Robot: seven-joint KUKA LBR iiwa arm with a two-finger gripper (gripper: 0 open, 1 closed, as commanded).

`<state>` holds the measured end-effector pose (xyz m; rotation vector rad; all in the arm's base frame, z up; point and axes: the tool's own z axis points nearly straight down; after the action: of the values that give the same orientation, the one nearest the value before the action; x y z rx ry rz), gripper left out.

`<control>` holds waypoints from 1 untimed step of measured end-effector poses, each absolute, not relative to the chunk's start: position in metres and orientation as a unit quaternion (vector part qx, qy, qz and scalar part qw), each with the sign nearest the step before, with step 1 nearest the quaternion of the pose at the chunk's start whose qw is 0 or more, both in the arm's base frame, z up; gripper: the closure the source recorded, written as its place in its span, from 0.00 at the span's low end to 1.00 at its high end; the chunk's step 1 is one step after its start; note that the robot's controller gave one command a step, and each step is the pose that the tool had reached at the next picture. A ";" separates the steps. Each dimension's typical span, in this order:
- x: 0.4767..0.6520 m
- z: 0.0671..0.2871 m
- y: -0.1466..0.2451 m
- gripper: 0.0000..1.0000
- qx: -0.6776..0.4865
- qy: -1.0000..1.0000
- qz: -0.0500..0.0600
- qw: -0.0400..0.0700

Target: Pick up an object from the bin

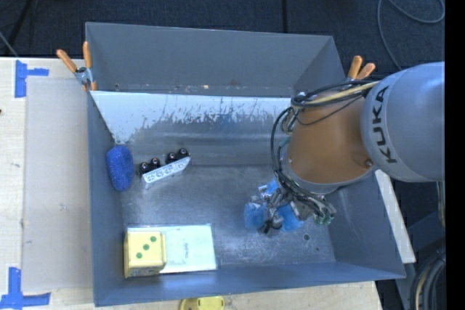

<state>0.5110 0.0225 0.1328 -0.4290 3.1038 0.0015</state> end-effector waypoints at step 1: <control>0.502 0.150 0.016 1.00 -0.135 0.991 0.001 -0.007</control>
Offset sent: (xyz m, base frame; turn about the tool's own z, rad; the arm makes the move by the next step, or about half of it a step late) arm 0.0161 0.0395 0.1365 0.0259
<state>0.5023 0.0165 0.1505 -0.4246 3.1275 0.0036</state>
